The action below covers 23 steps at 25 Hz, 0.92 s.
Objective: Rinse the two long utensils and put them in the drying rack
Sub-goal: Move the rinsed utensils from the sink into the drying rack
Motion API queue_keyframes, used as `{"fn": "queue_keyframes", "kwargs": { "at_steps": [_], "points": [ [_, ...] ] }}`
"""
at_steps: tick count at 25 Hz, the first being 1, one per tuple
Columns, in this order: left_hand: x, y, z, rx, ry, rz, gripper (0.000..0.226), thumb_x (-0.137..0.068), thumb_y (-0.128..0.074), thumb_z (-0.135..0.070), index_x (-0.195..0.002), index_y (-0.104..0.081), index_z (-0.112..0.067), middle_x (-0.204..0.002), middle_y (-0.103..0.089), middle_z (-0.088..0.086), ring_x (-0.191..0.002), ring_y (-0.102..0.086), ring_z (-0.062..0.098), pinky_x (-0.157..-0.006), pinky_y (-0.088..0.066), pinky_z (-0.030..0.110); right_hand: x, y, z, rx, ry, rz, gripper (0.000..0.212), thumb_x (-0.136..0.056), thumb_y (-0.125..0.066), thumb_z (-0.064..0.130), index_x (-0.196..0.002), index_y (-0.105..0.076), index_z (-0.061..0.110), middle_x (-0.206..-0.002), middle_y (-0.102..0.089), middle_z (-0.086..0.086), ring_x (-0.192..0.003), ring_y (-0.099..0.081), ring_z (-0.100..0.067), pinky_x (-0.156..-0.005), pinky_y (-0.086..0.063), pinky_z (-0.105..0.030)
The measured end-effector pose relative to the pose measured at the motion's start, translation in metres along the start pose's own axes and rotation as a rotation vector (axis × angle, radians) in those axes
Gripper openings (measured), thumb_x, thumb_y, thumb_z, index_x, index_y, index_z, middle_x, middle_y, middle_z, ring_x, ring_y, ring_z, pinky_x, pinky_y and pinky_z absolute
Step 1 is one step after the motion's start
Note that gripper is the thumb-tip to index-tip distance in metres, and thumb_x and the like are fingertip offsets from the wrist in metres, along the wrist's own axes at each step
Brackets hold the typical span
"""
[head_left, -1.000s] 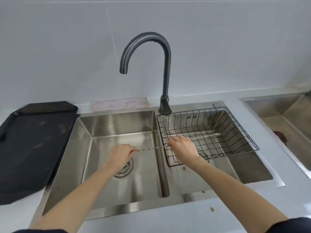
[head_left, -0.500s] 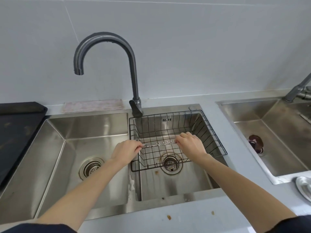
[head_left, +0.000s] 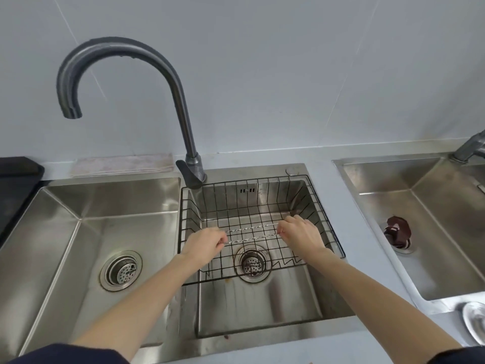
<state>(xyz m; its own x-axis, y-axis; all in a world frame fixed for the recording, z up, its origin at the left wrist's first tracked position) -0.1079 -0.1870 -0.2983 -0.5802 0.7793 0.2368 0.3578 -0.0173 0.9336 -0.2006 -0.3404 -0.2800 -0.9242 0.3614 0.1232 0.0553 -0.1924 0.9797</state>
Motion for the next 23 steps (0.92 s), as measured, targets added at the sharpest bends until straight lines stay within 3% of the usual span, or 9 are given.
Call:
{"fn": "queue_keyframes", "kwargs": {
  "at_steps": [3,9,17,23],
  "points": [
    [-0.01,-0.019,0.006,0.0,0.041,0.051,0.02,-0.092,-0.045,-0.016,-0.102,-0.062,-0.016,-0.107,-0.059,-0.005,-0.105,-0.059,0.019,-0.08,-0.048,0.028,-0.012,-0.016,-0.006,-0.008,-0.002,0.052,0.023,-0.096,-0.043,0.015,-0.109,-0.062,0.013,-0.114,-0.064,-0.004,-0.111,-0.052,-0.023,-0.092,-0.042,-0.032],
    [-0.025,-0.049,0.011,-0.047,0.089,0.167,0.023,-0.094,-0.043,-0.02,-0.11,-0.058,-0.018,-0.12,-0.057,-0.001,-0.115,-0.051,0.019,-0.083,-0.051,0.034,-0.023,-0.057,-0.019,-0.03,-0.02,0.217,0.022,-0.095,-0.043,0.013,-0.107,-0.062,0.013,-0.114,-0.062,-0.005,-0.113,-0.052,-0.025,-0.087,-0.046,-0.034],
    [-0.029,-0.059,0.014,-0.047,0.098,0.184,0.023,-0.094,-0.041,-0.018,-0.112,-0.056,-0.017,-0.123,-0.055,-0.001,-0.109,-0.057,0.018,-0.079,-0.051,0.032,-0.029,-0.072,-0.019,-0.05,-0.038,0.291,0.021,-0.093,-0.046,0.012,-0.106,-0.063,0.013,-0.115,-0.06,-0.006,-0.109,-0.054,-0.027,-0.084,-0.048,-0.034],
    [-0.028,-0.056,0.018,-0.023,0.119,0.147,0.024,-0.094,-0.042,-0.018,-0.111,-0.058,-0.018,-0.12,-0.057,-0.002,-0.11,-0.056,0.016,-0.078,-0.051,0.032,-0.031,-0.068,-0.017,-0.029,-0.069,0.307,0.023,-0.093,-0.047,0.008,-0.109,-0.062,0.014,-0.119,-0.057,-0.007,-0.112,-0.053,-0.029,-0.09,-0.046,-0.036]
  ]
}}
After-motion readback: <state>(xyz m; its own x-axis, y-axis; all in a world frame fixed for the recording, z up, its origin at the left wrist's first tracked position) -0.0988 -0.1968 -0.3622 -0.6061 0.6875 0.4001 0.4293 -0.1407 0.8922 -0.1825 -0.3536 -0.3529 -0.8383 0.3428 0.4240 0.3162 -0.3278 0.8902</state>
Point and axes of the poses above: each hand's wrist, its own x-axis away from the middle knuckle, its own y-axis out of the back of the hand, z = x × y, the point moved 10 cm from there along -x, towards the middle knuckle
